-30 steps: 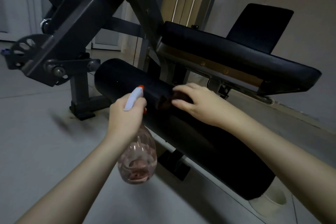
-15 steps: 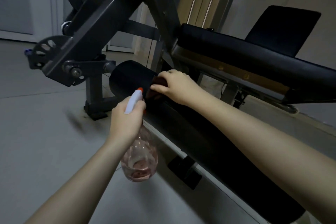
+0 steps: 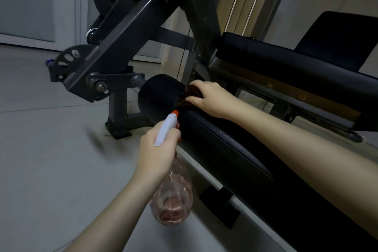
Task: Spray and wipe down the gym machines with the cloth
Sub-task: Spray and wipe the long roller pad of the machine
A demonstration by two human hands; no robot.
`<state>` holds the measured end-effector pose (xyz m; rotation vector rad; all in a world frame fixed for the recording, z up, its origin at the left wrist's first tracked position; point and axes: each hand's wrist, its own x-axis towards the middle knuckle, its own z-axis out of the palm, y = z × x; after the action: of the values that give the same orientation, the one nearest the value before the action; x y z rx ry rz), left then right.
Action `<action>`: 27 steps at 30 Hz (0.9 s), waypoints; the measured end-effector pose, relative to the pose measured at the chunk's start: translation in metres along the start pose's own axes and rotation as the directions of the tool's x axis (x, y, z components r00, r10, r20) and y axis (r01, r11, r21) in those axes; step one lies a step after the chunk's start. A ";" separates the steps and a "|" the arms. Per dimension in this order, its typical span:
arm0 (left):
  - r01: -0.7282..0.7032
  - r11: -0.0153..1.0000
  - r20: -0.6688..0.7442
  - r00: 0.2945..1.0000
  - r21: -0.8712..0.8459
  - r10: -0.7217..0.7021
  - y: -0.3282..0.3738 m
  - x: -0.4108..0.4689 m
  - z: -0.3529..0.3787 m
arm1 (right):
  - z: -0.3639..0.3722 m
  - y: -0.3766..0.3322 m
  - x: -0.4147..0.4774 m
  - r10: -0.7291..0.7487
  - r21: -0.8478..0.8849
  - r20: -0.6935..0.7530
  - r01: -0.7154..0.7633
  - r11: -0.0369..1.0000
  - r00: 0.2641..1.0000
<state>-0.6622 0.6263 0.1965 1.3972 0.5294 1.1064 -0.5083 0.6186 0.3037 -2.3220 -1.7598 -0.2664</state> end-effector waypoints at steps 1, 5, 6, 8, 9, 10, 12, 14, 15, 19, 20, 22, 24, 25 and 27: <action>-0.006 1.000 0.002 1.000 0.008 0.006 -0.001 0.000 -0.001 | 0.002 -0.002 0.010 0.008 0.013 0.002 -0.008 1.000 1.000; -0.026 0.999 -0.014 1.000 0.020 0.027 -0.003 0.002 -0.001 | 0.006 -0.011 0.035 0.095 0.071 0.036 -0.098 0.993 0.995; -0.025 0.999 -0.011 1.000 0.019 0.025 -0.003 0.002 -0.002 | 0.005 -0.011 0.035 0.101 0.084 0.060 -0.106 0.991 0.993; -0.023 1.000 0.020 1.000 0.020 0.022 -0.005 0.002 -0.002 | 0.005 -0.006 0.028 0.048 0.065 0.072 -0.053 0.996 0.996; -0.020 1.000 0.034 0.999 0.019 0.019 -0.006 0.002 -0.003 | 0.006 -0.002 0.024 0.014 0.028 0.058 -0.015 0.999 0.998; -0.020 1.000 0.038 0.999 0.018 0.019 -0.009 0.002 -0.004 | 0.008 0.000 0.023 -0.011 -0.009 0.039 0.011 1.000 0.999; -0.029 1.000 0.036 0.999 0.012 0.028 -0.013 0.003 -0.005 | 0.013 -0.003 0.034 -0.041 -0.027 -0.002 0.041 0.999 0.999; -0.034 0.999 0.047 0.998 -0.009 0.035 -0.014 0.005 -0.006 | 0.018 -0.009 0.054 -0.058 -0.005 -0.016 0.058 0.998 0.998; -0.027 1.000 0.050 0.998 -0.012 0.028 -0.014 0.006 -0.006 | 0.020 -0.013 0.064 -0.061 0.004 -0.010 0.061 0.998 0.998; -0.032 0.999 0.064 0.997 0.009 0.031 -0.016 0.007 -0.006 | 0.025 -0.029 0.105 -0.047 0.068 0.051 0.044 0.997 0.998; -0.036 0.999 0.062 0.997 0.014 0.035 -0.017 0.007 -0.006 | 0.025 -0.032 0.112 -0.039 0.085 0.064 0.034 0.996 0.997; -0.029 1.000 0.052 0.998 0.005 0.029 -0.015 0.007 -0.005 | 0.024 -0.038 0.124 -0.025 0.077 0.088 0.018 0.997 0.996; -0.020 1.000 0.042 0.999 -0.007 0.021 -0.014 0.008 -0.005 | 0.023 -0.041 0.130 -0.016 0.045 0.112 0.011 0.999 0.994; -0.022 1.000 0.036 0.999 -0.003 0.022 -0.013 0.009 -0.004 | 0.022 -0.040 0.129 -0.014 0.040 0.120 0.010 0.999 0.993; -0.029 1.000 0.024 0.999 0.008 0.029 -0.013 0.009 -0.003 | 0.019 -0.035 0.124 -0.024 0.062 0.125 0.016 0.998 0.992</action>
<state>-0.6569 0.6373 0.1863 1.4281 0.4987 1.1100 -0.5090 0.7474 0.3212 -2.3261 -1.8225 -0.0699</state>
